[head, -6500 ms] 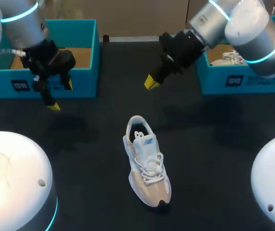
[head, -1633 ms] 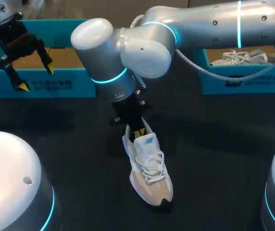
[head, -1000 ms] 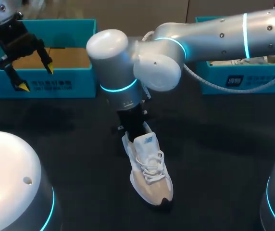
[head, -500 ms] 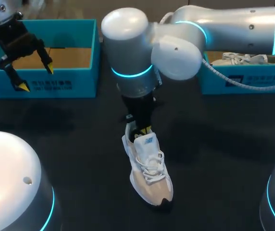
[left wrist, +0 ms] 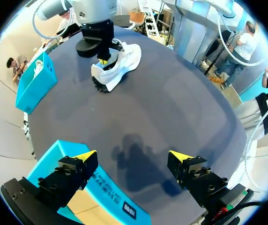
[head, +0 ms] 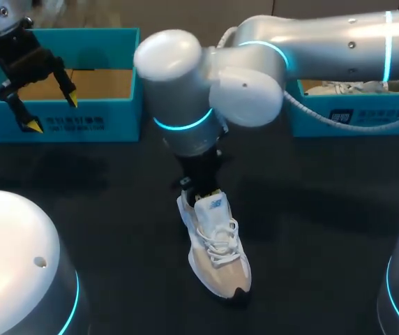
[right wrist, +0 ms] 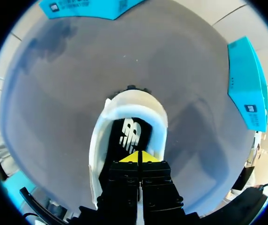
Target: Take the shoe out of the shoebox, open the shoe tongue, remove and reinsert the insole, then place the shoe into the shoebox
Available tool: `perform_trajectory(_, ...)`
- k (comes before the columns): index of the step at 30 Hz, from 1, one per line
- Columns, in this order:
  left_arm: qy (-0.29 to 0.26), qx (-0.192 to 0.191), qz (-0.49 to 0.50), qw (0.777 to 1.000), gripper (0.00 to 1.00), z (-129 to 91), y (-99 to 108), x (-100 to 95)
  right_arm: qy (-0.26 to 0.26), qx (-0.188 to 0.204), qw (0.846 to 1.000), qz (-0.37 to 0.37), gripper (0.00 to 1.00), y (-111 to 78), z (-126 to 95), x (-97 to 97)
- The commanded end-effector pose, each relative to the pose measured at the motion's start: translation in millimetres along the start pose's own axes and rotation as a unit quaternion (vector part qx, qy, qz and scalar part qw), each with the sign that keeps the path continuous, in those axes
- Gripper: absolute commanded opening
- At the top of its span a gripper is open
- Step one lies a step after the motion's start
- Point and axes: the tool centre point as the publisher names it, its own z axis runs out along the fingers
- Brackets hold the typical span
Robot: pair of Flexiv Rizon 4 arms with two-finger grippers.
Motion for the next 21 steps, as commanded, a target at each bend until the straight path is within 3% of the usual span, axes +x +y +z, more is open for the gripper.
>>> perform_trajectory(1, 0.001, 0.000, 0.000, 1.000, 1.00, 0, 0, 0.0, -0.034, 0.010, 0.999, 0.001, 0.00, 3.5, 9, 9.3)
perform_trajectory(12, 0.001, 0.000, 0.000, 1.000, 1.00, 0, 0, 0.0, -0.073, 0.023, 0.997, -0.002, 0.00, 5.6, 37, -2.4)
perform_trajectory(21, 0.001, 0.000, 0.000, 1.000, 1.00, 0, 0, 0.0, -0.019, 0.025, 0.999, -0.006, 0.00, 8.9, 63, 0.6)
